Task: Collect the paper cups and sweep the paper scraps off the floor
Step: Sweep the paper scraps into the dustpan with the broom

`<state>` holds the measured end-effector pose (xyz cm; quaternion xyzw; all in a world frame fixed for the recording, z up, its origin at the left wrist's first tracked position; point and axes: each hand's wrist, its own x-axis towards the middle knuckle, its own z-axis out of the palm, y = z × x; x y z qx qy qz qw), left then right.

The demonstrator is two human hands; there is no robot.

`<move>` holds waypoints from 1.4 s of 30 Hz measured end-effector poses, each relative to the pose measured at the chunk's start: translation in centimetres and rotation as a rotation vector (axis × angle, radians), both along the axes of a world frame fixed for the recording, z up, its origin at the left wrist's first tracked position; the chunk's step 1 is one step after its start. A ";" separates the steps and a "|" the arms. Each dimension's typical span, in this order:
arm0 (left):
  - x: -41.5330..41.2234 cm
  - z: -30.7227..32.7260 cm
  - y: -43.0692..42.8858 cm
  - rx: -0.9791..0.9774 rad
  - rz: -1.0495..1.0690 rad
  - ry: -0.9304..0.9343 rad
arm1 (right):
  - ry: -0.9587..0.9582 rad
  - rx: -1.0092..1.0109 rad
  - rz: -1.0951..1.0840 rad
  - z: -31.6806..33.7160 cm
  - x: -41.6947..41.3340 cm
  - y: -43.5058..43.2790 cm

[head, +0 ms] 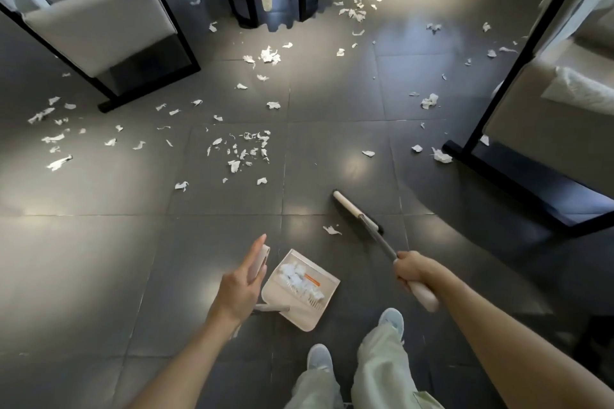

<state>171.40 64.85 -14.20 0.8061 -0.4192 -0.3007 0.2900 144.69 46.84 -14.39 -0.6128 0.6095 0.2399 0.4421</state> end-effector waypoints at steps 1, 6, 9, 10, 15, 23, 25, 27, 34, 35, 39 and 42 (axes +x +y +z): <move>0.4 -0.3 -0.3 0.011 -0.006 -0.009 | 0.025 0.017 0.037 -0.1 0.5 0.5; 2.1 -0.7 -3.6 0.012 0.005 -0.044 | 0.067 0.128 0.192 0.8 3.1 4.0; 2.0 -0.6 -5.4 -0.011 -0.020 -0.053 | 0.020 0.244 0.211 3.0 3.5 4.0; 1.9 -0.5 -5.9 -0.022 -0.034 -0.055 | -0.008 0.303 0.161 3.8 3.4 3.4; 2.2 0.1 -6.0 0.003 -0.031 -0.044 | -0.070 0.392 0.056 7.8 3.8 2.4; 1.5 0.2 -1.1 -0.051 0.212 0.007 | -0.135 0.250 0.189 9.0 5.0 0.9; 0.8 0.6 0.3 -0.059 0.288 -0.025 | -0.173 0.228 0.248 9.0 5.9 1.1; -0.3 1.1 1.8 -0.062 0.374 -0.032 | -0.226 0.231 0.282 8.8 6.7 1.5; -6.5 2.6 9.7 -0.094 0.721 -0.118 | -0.320 0.307 0.383 5.8 8.4 4.1; -7.5 2.7 11.1 -0.081 0.772 -0.144 | -0.323 0.322 0.414 5.5 8.8 4.8; -11.9 3.4 16.9 -0.134 0.988 -0.077 | -0.325 0.363 0.579 3.7 10.9 8.8; -14.9 3.8 21.1 -0.146 1.128 -0.047 | -0.316 0.345 0.739 2.6 12.1 12.7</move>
